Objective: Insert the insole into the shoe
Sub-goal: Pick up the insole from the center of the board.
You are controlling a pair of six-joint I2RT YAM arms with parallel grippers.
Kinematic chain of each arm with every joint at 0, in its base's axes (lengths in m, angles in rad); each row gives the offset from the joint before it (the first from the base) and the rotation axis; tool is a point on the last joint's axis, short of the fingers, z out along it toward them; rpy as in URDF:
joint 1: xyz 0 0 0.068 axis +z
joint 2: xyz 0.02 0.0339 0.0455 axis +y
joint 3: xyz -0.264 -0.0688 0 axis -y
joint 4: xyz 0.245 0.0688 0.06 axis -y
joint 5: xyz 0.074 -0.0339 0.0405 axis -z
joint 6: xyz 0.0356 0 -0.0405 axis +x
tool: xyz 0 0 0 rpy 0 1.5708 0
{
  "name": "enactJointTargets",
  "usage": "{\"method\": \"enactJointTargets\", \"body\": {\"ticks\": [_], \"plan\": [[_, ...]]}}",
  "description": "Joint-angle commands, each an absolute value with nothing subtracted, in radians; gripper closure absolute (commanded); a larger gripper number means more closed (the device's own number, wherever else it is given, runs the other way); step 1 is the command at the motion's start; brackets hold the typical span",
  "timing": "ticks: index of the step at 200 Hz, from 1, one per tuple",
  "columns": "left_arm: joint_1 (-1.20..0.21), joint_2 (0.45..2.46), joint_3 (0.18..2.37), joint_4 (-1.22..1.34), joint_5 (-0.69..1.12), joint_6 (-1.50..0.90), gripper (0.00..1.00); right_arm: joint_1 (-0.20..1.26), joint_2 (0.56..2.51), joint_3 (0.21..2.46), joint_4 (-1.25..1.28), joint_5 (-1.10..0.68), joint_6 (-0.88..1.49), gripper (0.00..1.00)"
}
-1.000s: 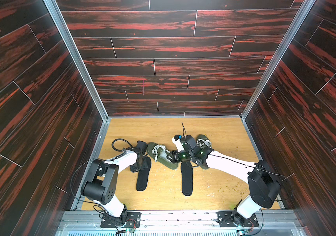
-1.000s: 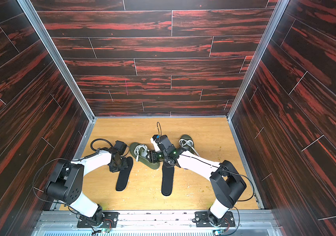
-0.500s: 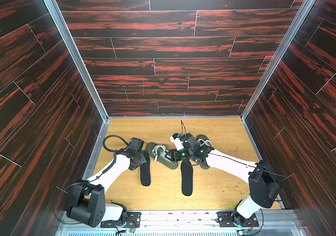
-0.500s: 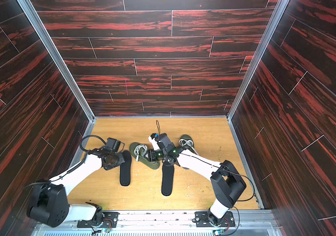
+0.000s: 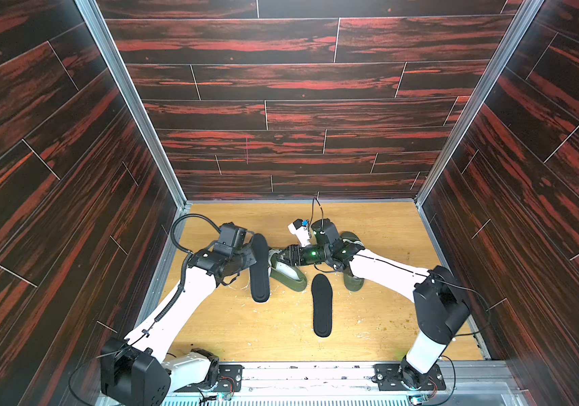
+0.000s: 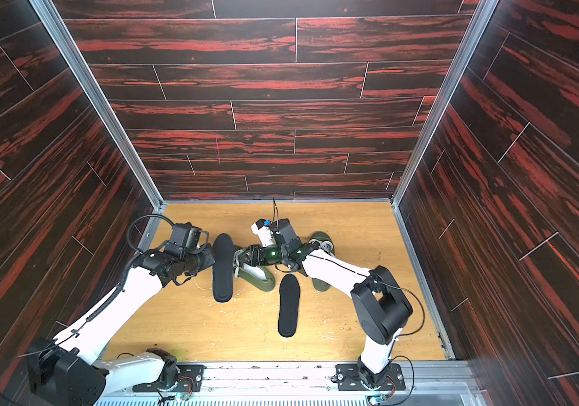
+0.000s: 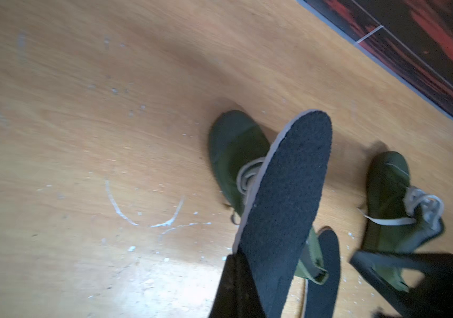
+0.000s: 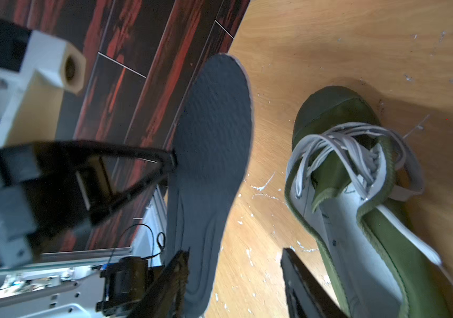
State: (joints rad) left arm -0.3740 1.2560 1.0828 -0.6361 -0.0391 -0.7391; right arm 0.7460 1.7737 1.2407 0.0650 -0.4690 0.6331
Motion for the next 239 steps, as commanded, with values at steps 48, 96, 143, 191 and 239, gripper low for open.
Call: {"method": "enactJointTargets", "body": {"ticks": [48,96,143,191,239], "plan": [[-0.478,1.358,1.176,-0.537,-0.020,-0.792,1.00,0.728,1.819,1.166,0.249,-0.551,0.761,0.49],[-0.487,1.360,1.184,-0.564,-0.080,-0.781,1.00,0.708,1.771,1.102,0.264,-0.517,0.778,0.50],[-0.488,1.361,1.201,-0.602,-0.090,-0.761,1.00,0.687,1.703,1.031,0.215,-0.471,0.717,0.45],[-0.495,1.364,1.191,-0.584,-0.024,-0.780,1.00,0.687,1.728,1.020,0.363,-0.554,0.765,0.45],[-0.509,1.368,1.179,-0.515,0.011,-0.798,1.00,0.687,1.788,1.048,0.476,-0.612,0.840,0.51]]}}
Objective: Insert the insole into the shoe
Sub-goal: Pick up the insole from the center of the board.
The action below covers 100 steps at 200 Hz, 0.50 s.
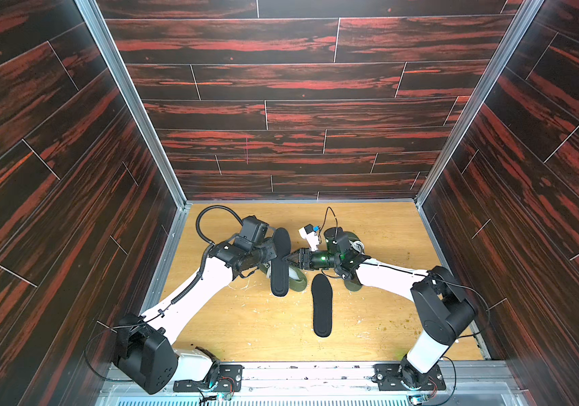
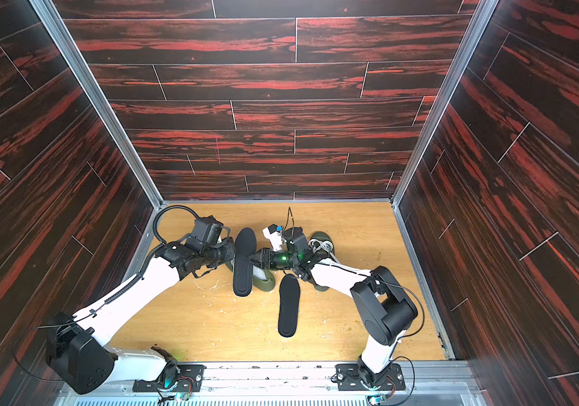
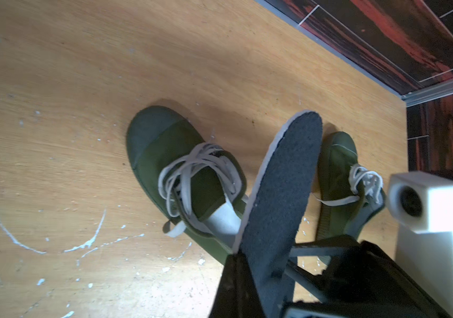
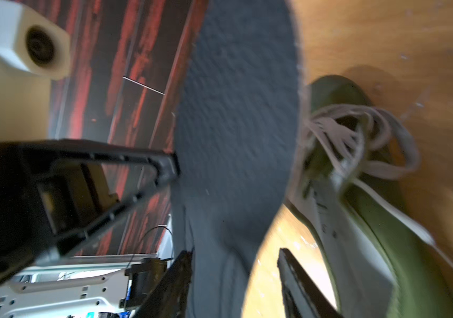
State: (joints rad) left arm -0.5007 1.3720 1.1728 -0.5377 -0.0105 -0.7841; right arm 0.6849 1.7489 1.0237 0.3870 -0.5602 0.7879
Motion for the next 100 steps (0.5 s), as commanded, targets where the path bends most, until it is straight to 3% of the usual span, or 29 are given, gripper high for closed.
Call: {"method": "enactJointTargets", "body": {"ticks": [1,49,69,100], "plan": [[-0.509,1.368,1.179,-0.514,0.011,-0.798,1.00,0.686,1.788,1.048,0.478,-0.613,0.841,0.51],[-0.512,1.382,1.173,-0.538,0.005,-0.755,1.00,0.675,1.770,0.998,0.560,-0.617,0.893,0.84],[-0.512,1.403,1.186,-0.609,-0.018,-0.671,0.79,0.669,1.757,0.997,0.499,-0.621,0.839,0.91],[-0.512,1.430,1.239,-0.732,-0.080,-0.442,0.43,0.662,1.722,1.030,0.227,-0.598,0.614,0.93]]}}
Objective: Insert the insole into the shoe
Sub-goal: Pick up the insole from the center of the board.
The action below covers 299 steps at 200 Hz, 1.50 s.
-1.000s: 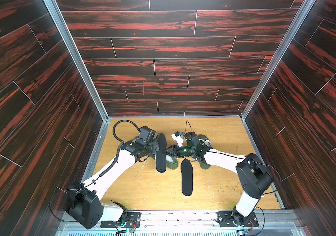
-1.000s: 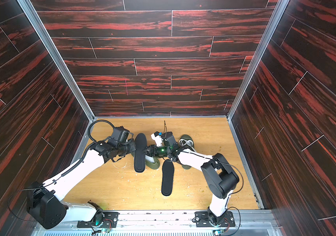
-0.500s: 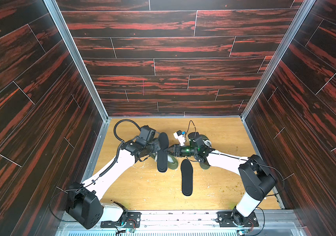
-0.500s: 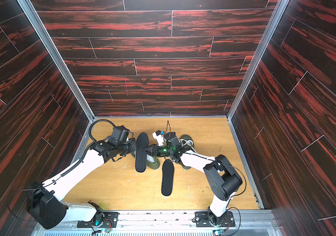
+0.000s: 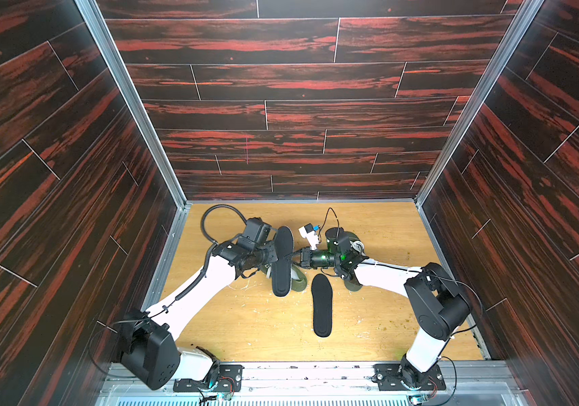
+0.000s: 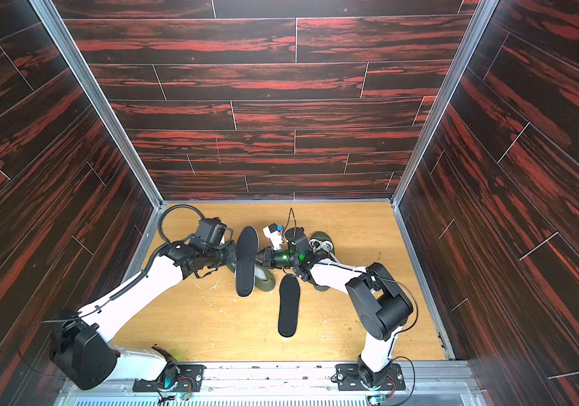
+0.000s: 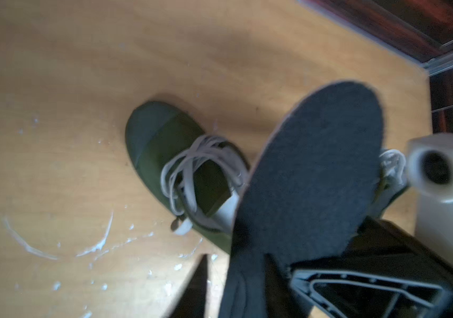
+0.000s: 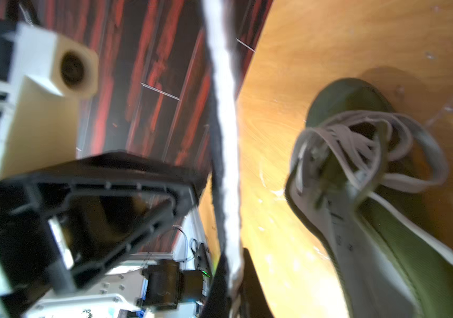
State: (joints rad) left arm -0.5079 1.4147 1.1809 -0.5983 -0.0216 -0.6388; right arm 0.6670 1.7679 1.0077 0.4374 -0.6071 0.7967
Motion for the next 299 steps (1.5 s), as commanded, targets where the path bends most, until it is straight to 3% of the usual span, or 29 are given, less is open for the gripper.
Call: {"method": "enactJointTargets", "body": {"ticks": [1,16,43,98,131,223,277,288,299], "plan": [[-0.512,1.431,1.242,-0.735,-0.082,-0.434,0.42,0.662,1.720,1.033,0.218,-0.597,0.608,0.93],[-0.512,1.429,1.267,-0.767,-0.119,-0.323,0.34,0.662,1.710,1.071,0.058,-0.575,0.473,0.93],[-0.511,1.421,1.290,-0.764,-0.146,-0.134,0.32,0.662,1.695,1.135,-0.157,-0.560,0.288,0.93],[-0.477,1.397,1.322,-0.724,0.121,0.207,0.32,0.664,1.654,1.195,-0.383,-0.554,0.108,0.93],[-0.430,1.438,1.369,-0.739,0.316,0.245,0.31,0.672,1.625,1.181,-0.414,-0.559,0.052,0.93],[-0.402,1.543,1.443,-0.847,0.509,0.275,0.31,0.691,1.635,1.218,-0.439,-0.581,-0.033,0.92],[-0.391,1.573,1.440,-0.870,0.543,0.291,0.36,0.691,1.647,1.240,-0.461,-0.607,-0.069,0.91],[-0.393,1.578,1.442,-0.875,0.558,0.294,0.41,0.690,1.648,1.243,-0.461,-0.609,-0.072,0.90],[-0.391,1.584,1.443,-0.880,0.567,0.293,0.54,0.691,1.651,1.246,-0.461,-0.608,-0.072,0.89]]}}
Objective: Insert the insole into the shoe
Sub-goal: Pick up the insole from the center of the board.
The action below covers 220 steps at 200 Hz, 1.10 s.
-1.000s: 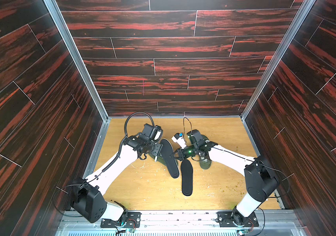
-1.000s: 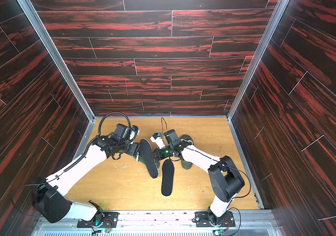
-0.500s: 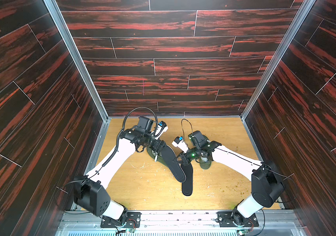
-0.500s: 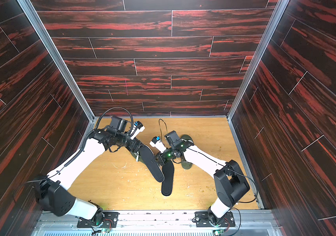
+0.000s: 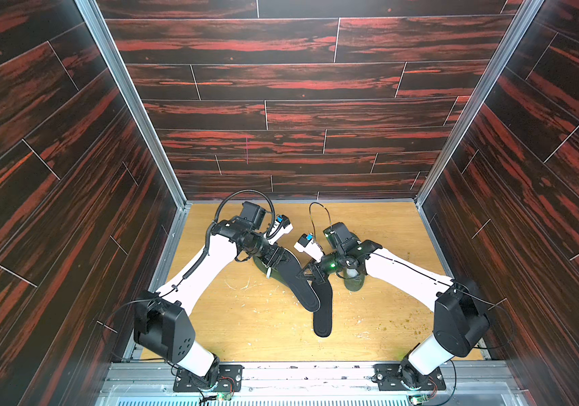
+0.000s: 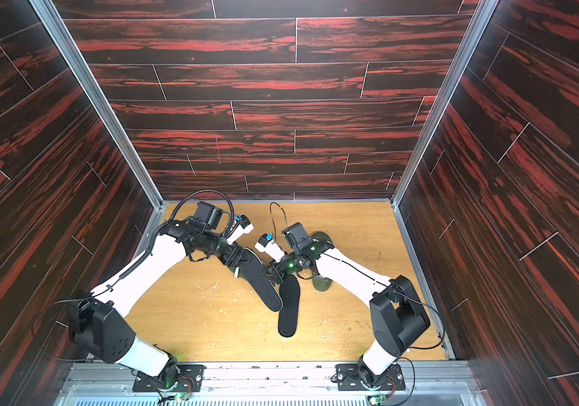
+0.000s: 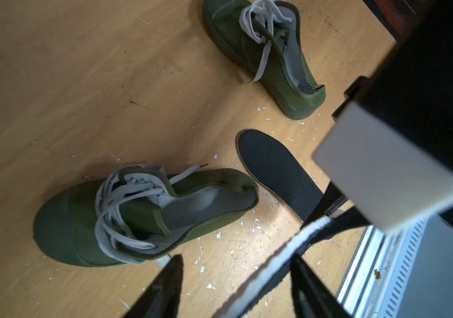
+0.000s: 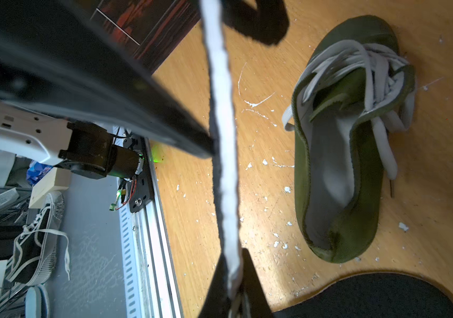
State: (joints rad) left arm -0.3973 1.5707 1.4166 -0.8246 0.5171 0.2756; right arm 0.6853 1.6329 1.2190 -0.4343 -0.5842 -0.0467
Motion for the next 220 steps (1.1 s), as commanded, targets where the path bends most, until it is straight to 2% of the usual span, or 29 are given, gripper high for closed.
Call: {"method": "enactJointTargets", "body": {"ticks": [1,20,29,37,49,58,74,97,125,140,151,207,220], "plan": [[-0.391,1.583,1.444,-0.880,0.568,0.293,0.56,0.691,1.652,1.247,-0.461,-0.609,-0.072,0.89],[-0.386,1.590,1.448,-0.887,0.601,0.296,0.81,0.691,1.660,1.253,-0.465,-0.591,-0.071,0.87],[-0.381,1.594,1.451,-0.887,0.626,0.293,0.83,0.690,1.664,1.255,-0.465,-0.577,-0.067,0.86],[-0.375,1.598,1.450,-0.885,0.654,0.282,0.88,0.689,1.668,1.254,-0.463,-0.563,-0.063,0.83],[-0.371,1.607,1.448,-0.887,0.685,0.254,0.96,0.687,1.668,1.248,-0.453,-0.540,-0.055,0.78],[-0.372,1.609,1.441,-0.885,0.692,0.225,1.00,0.685,1.662,1.242,-0.443,-0.519,-0.049,0.71],[-0.371,1.603,1.421,-0.850,0.672,0.139,1.00,0.683,1.637,1.211,-0.406,-0.477,-0.036,0.57],[-0.370,1.574,1.386,-0.787,0.657,0.020,1.00,0.683,1.590,1.147,-0.339,-0.430,-0.037,0.45],[-0.368,1.545,1.365,-0.727,0.689,-0.098,1.00,0.687,1.541,1.050,-0.225,-0.429,-0.059,0.25],[-0.368,1.541,1.369,-0.719,0.683,-0.154,1.00,0.694,1.522,1.002,-0.158,-0.395,-0.073,0.10],[-0.367,1.543,1.374,-0.718,0.676,-0.189,1.00,0.701,1.513,0.968,-0.106,-0.359,-0.081,0.02],[-0.367,1.548,1.379,-0.702,0.708,-0.298,1.00,0.789,1.543,0.879,0.114,-0.027,-0.182,0.01],[-0.367,1.539,1.375,-0.707,0.715,-0.295,1.00,0.790,1.547,0.871,0.146,0.000,-0.187,0.02]]}}
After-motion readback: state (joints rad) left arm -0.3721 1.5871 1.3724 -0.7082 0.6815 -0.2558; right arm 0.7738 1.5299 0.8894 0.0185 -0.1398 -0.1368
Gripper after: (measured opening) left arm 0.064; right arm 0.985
